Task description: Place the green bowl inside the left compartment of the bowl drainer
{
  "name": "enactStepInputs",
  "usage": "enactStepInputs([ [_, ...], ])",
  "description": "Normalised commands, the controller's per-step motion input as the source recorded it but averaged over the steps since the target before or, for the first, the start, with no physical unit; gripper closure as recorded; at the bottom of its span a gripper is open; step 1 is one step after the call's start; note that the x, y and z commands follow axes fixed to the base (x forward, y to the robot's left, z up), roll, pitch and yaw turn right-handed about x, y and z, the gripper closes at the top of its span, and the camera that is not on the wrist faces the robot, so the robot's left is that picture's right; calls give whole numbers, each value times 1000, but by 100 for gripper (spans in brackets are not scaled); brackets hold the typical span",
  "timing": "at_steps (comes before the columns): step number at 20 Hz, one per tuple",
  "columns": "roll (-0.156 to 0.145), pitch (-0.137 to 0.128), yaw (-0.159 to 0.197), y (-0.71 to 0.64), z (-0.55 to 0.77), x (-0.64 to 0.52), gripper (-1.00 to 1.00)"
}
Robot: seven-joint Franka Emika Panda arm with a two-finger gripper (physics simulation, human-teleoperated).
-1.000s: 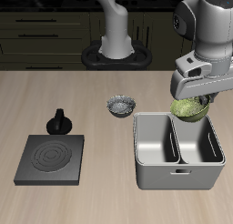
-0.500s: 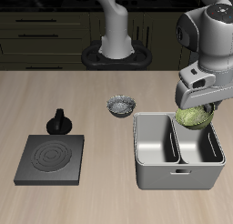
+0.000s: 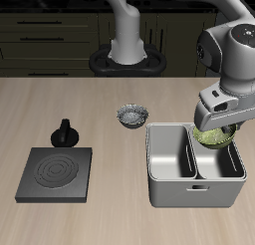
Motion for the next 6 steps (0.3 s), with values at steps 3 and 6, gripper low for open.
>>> enactStepInputs([
  [3,-31,27,-36,-153,-159,15,-100],
  [6,-26,24,-20,-217,-43,1,-100],
])
